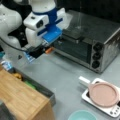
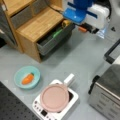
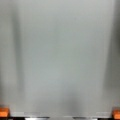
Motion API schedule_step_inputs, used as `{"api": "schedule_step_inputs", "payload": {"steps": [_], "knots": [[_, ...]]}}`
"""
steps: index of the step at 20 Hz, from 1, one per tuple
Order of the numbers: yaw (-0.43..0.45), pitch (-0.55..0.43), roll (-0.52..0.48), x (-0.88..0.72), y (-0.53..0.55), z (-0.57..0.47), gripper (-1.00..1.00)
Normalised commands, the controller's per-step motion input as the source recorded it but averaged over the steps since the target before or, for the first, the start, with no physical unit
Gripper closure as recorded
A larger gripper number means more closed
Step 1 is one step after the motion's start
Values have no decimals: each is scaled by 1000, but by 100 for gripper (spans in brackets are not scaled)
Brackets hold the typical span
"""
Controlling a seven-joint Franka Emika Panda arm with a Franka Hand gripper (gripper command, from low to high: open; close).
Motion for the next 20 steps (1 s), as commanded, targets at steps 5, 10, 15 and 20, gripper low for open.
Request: {"api": "schedule_step_inputs", "payload": {"steps": [5,10,15,20], "knots": [[160,63,5,88,-22,22,-100],[125,93,10,347,-104,96,-100],[89,139,39,553,-187,159,-100],[52,209,94,645,-221,191,-100]]}}
